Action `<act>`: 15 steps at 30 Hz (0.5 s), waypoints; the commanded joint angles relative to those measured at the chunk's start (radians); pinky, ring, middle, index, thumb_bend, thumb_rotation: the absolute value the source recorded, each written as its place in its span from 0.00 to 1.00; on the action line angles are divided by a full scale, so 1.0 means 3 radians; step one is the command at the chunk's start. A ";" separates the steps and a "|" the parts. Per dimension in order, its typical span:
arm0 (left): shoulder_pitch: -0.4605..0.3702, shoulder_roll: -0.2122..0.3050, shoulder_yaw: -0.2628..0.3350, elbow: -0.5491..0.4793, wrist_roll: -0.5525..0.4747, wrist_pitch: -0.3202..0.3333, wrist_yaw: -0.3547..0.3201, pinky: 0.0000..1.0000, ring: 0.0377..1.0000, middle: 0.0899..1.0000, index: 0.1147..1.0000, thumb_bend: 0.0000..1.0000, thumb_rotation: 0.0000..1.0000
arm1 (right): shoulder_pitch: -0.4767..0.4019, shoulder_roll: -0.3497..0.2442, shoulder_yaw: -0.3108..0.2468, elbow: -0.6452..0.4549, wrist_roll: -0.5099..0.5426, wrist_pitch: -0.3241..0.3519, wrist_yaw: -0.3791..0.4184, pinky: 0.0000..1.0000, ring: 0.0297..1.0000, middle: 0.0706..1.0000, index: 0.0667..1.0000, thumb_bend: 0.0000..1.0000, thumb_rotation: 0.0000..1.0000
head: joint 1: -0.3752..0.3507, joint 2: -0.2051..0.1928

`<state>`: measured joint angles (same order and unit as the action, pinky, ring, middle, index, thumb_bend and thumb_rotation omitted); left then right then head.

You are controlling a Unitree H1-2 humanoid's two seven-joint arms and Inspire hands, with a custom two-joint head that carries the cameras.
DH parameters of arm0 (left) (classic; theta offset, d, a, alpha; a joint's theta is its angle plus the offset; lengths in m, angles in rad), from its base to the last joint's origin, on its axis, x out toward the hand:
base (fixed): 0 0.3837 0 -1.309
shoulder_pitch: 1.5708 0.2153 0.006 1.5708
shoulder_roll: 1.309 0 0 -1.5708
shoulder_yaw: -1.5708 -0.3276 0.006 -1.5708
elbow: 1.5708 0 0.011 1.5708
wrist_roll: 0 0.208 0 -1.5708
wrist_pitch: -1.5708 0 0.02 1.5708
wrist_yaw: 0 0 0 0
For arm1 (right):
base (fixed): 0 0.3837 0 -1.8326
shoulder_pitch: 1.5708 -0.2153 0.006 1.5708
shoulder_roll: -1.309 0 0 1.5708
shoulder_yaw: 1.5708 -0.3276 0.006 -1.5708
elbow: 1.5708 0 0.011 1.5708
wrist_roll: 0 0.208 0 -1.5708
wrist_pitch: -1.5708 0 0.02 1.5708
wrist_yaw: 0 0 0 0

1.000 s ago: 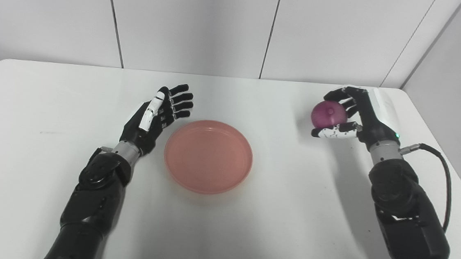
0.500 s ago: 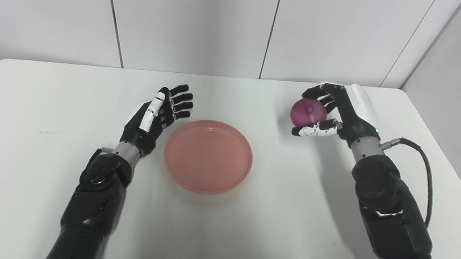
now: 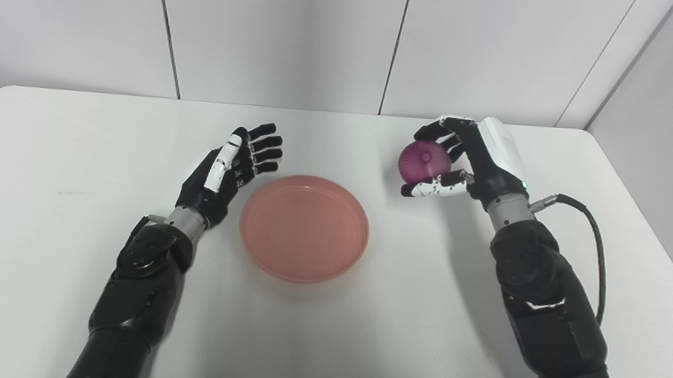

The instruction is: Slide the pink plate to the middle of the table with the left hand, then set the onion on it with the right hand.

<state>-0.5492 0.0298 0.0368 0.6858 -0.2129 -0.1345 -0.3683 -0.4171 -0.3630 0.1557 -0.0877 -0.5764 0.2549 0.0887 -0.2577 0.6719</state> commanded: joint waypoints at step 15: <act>0.0047 -0.0033 -0.0030 0.0044 0.0022 0.0073 0.0054 0.79 0.80 0.80 0.76 0.40 1.00 | -0.0260 0.0177 0.0118 0.0012 -0.0100 -0.0248 -0.0107 0.41 0.46 0.51 0.45 0.52 0.14 | 0.0068 -0.0011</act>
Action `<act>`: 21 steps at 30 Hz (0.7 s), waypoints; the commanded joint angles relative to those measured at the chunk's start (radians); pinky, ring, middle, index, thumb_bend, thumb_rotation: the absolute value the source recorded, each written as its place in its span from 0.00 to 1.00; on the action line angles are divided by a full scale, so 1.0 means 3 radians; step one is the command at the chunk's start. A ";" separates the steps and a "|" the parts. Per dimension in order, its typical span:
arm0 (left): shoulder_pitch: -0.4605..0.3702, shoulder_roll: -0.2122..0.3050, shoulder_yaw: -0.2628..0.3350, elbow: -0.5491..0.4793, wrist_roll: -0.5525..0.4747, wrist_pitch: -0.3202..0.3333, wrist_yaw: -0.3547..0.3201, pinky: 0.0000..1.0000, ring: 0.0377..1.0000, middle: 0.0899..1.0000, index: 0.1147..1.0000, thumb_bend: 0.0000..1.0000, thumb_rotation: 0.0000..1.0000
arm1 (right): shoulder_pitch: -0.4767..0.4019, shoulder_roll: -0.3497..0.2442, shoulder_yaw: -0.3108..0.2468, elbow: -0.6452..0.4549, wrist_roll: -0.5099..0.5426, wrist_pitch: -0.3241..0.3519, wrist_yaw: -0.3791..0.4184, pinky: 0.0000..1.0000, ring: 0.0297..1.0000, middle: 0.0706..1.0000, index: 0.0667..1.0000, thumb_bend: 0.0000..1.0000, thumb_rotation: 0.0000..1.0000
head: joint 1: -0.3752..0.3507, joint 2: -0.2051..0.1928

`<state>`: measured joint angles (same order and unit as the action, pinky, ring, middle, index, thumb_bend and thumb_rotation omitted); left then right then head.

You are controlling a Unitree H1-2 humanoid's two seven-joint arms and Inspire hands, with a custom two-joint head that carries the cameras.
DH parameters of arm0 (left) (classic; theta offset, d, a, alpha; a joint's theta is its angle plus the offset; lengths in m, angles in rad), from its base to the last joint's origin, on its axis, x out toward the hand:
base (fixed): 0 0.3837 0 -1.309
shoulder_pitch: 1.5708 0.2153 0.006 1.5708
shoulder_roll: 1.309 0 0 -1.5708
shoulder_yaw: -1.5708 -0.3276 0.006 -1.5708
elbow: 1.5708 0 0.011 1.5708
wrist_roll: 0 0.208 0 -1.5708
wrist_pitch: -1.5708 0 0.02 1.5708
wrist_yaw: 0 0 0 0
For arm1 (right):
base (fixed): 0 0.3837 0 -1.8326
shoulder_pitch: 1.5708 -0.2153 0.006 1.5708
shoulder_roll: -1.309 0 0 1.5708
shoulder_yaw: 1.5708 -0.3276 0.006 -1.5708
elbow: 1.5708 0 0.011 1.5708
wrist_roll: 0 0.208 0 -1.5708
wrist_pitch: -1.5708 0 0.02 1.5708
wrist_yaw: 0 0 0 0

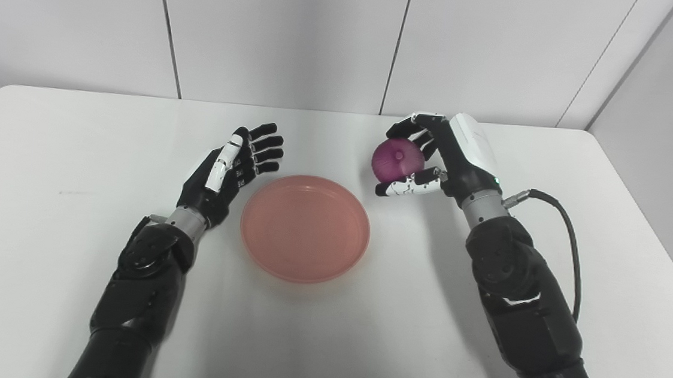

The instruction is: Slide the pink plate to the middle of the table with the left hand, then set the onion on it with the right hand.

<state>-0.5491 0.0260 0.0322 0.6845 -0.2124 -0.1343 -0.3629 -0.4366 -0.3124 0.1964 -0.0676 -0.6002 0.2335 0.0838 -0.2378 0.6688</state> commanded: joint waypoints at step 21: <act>0.0056 -0.0031 -0.0058 -0.0009 0.0030 0.0112 0.0096 0.81 0.81 0.80 0.77 0.39 1.00 | -0.0326 0.0301 0.0290 0.0047 -0.0108 -0.0254 -0.0070 0.40 0.45 0.50 0.45 0.52 0.14 | 0.0126 -0.0010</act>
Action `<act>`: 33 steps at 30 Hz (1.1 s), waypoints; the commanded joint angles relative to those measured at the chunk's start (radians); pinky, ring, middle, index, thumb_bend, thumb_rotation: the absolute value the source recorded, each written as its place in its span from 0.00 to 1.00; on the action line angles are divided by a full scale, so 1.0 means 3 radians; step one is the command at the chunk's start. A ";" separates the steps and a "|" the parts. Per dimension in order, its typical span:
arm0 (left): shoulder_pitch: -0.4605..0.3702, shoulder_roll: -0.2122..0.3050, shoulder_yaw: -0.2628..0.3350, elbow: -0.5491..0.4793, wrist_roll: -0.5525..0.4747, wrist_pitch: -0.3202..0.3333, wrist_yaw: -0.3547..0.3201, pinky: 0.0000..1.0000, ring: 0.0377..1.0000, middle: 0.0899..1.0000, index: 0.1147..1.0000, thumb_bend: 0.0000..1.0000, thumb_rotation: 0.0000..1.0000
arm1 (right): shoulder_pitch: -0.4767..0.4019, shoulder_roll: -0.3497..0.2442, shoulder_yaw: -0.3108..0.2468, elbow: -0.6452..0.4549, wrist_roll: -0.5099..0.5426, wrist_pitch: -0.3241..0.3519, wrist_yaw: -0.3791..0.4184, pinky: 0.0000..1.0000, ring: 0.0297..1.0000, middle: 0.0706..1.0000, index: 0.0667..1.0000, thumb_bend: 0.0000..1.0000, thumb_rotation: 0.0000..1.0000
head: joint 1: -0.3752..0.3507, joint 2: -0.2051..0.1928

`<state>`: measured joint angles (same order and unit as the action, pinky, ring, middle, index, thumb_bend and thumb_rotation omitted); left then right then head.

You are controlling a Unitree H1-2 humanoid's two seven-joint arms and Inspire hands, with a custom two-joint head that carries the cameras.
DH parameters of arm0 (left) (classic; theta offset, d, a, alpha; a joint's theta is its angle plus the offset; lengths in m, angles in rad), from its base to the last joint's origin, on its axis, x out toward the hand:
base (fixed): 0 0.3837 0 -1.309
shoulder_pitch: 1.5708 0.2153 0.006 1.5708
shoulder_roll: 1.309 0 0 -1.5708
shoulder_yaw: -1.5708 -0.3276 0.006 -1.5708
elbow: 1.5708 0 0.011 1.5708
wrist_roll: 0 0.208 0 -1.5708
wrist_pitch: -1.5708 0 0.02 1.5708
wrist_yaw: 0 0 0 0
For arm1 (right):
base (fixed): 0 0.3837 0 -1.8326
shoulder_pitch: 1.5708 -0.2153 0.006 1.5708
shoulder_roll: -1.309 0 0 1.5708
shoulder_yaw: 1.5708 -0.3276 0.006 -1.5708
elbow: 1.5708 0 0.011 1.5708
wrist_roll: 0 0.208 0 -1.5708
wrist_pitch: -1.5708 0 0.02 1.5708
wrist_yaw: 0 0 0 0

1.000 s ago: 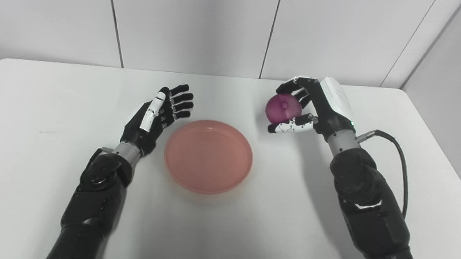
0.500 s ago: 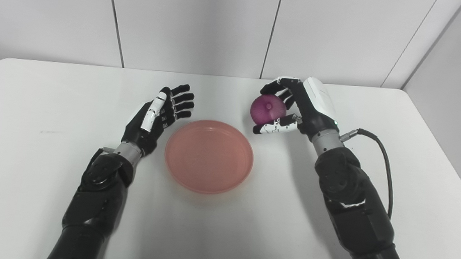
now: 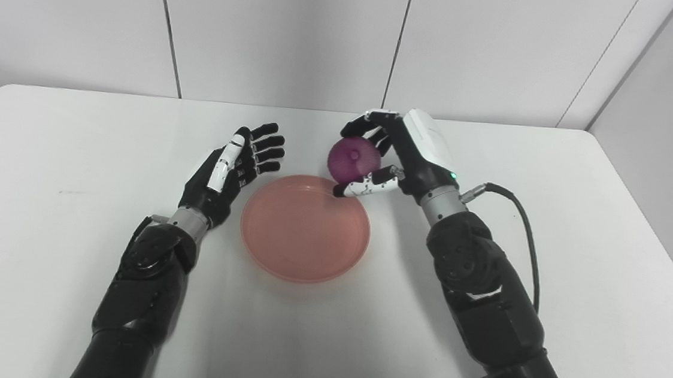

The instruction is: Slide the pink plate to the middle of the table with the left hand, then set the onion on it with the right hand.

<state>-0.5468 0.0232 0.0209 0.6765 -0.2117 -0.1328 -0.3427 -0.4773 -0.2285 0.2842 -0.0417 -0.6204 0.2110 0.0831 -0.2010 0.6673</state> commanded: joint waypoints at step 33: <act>0.0021 -0.0020 -0.0002 0.0114 0.0142 -0.0049 0.0196 0.81 0.82 0.80 0.76 0.42 1.00 | -0.0113 0.0280 0.0247 0.0398 -0.0079 -0.0158 0.0015 0.37 0.44 0.51 0.45 0.52 0.14 | 0.0142 0.0021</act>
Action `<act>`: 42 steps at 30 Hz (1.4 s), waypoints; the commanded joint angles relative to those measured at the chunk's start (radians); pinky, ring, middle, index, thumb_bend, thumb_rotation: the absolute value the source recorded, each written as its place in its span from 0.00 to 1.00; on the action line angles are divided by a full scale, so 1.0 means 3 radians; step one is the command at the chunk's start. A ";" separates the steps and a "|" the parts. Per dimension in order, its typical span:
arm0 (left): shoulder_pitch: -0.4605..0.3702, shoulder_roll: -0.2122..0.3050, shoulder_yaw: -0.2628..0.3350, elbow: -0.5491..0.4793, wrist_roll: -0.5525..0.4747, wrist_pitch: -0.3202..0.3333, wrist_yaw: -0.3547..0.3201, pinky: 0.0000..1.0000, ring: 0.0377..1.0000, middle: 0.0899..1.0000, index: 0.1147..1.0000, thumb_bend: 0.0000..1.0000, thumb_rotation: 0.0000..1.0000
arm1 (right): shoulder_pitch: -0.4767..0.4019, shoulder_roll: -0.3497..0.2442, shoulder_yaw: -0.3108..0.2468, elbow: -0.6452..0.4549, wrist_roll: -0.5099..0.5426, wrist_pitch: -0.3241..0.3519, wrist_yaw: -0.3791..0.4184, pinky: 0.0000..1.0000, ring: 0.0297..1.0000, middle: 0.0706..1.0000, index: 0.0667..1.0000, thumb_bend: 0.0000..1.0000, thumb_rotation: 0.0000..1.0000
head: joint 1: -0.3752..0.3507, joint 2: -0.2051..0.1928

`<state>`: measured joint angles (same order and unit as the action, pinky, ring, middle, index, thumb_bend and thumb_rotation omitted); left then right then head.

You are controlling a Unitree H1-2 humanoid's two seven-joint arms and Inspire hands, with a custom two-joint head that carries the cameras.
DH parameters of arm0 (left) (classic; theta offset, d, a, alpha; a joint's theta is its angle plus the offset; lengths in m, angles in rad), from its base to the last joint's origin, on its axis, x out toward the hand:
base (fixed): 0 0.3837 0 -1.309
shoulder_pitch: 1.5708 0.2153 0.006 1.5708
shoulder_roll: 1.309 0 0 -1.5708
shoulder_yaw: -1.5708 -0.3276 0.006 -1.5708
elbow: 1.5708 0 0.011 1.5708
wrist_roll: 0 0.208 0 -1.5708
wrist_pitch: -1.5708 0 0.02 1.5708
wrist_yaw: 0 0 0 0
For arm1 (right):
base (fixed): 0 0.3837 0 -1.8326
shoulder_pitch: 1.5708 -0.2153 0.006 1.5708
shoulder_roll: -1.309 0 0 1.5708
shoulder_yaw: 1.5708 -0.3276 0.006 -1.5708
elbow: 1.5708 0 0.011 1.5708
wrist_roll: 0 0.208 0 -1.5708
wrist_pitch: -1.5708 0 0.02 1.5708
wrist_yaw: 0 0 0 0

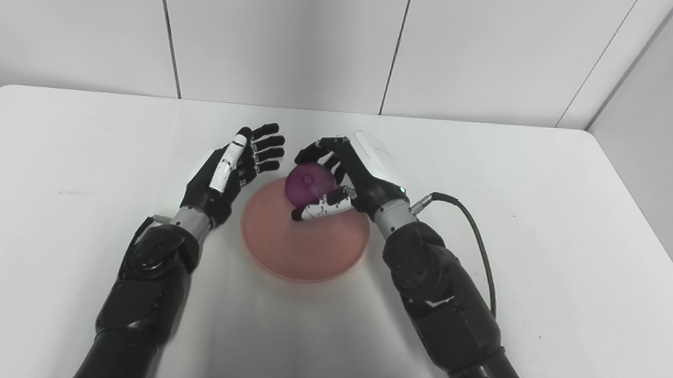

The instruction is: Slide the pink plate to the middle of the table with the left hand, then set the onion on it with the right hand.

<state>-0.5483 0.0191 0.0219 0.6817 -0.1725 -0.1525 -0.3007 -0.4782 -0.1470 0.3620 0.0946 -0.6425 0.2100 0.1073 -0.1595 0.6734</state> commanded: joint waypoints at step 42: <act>0.0008 -0.0057 0.0028 0.0133 -0.0010 -0.0017 0.0091 0.79 0.80 0.79 0.75 0.42 1.00 | 0.0029 -0.0012 0.0144 0.0083 -0.0109 -0.0212 -0.0085 0.20 0.26 0.33 0.63 0.94 0.16 | 0.0015 0.0013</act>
<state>-0.5610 0.0115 0.0293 0.7087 -0.1727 -0.1754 -0.2820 -0.4532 -0.1493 0.4040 0.1479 -0.6620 0.1421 0.0772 -0.1565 0.6780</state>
